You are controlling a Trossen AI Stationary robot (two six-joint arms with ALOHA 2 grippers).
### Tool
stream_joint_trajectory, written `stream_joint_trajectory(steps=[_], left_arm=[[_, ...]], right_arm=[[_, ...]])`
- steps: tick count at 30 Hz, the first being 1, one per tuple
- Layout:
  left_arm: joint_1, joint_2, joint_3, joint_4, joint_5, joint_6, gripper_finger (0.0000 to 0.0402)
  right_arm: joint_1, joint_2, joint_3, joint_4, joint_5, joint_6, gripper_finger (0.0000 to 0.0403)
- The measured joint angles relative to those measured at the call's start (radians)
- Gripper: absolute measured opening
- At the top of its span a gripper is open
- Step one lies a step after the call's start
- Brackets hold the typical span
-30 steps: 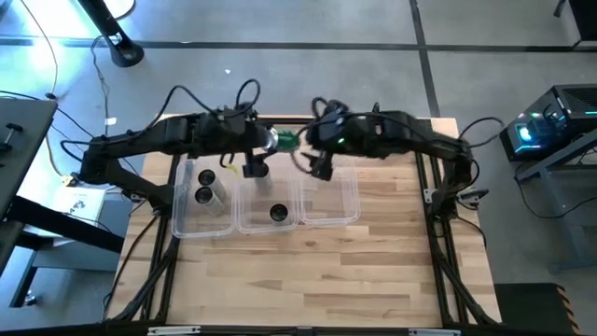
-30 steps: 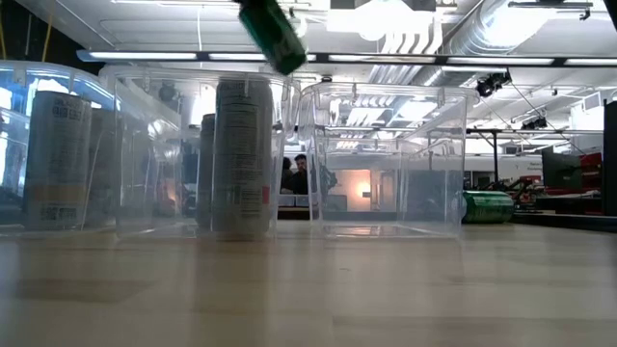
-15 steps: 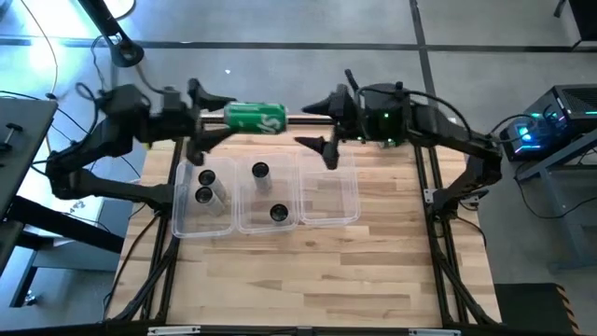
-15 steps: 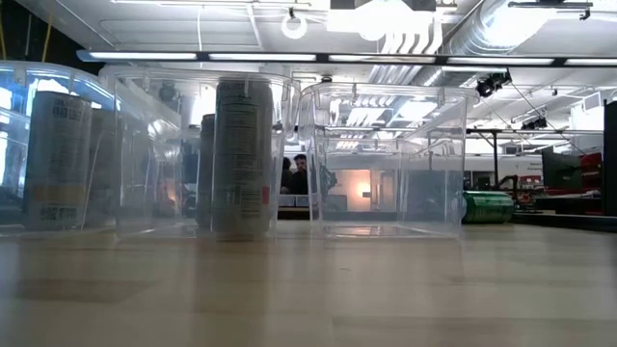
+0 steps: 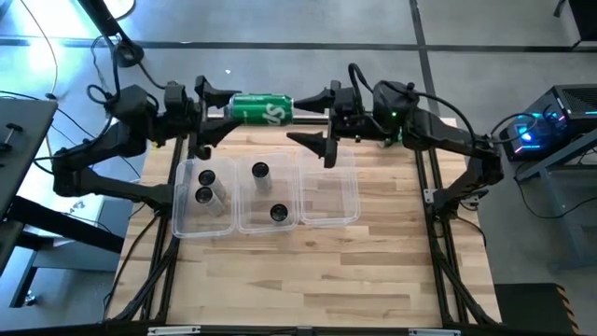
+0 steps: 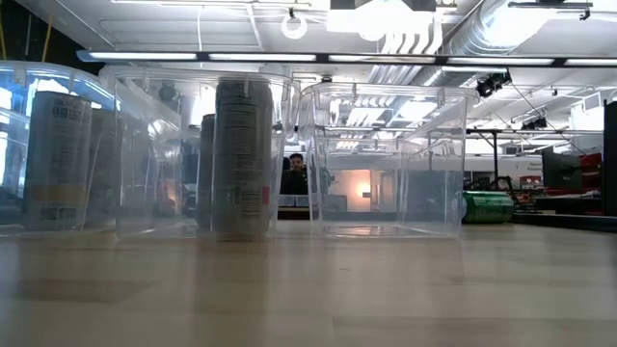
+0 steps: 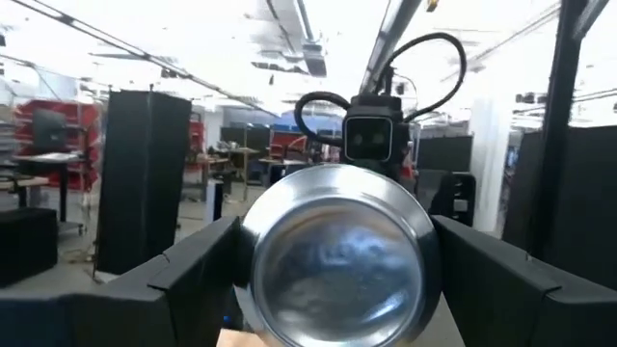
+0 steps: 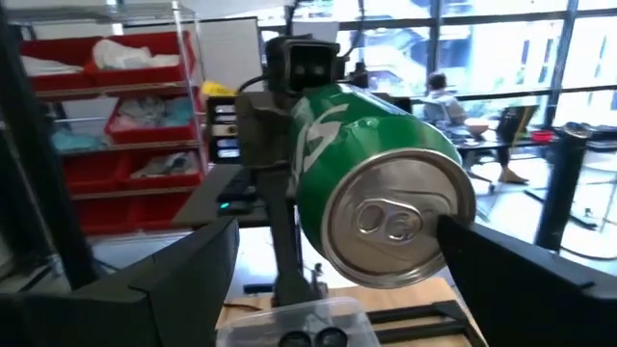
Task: Sort soda cans
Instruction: Put the green soda can into the right transparent container
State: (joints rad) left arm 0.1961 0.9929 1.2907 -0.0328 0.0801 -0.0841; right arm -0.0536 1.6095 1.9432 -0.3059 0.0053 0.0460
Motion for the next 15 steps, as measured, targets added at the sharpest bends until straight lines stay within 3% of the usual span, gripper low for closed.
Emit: stream_joint_trajectory(steps=[7, 15], left_arm=[[-0.007, 0.016, 0.000, 0.036, 0.008, -0.005, 0.0294], [0.003, -0.047, -0.004, -0.043, -0.052, 0.064, 0.0294]], right_arm=[[0.002, -0.001, 0.000, 0.008, 0.053, -0.044, 0.0353], [0.003, -0.040, -0.004, -0.035, 0.117, -0.073, 0.0354]])
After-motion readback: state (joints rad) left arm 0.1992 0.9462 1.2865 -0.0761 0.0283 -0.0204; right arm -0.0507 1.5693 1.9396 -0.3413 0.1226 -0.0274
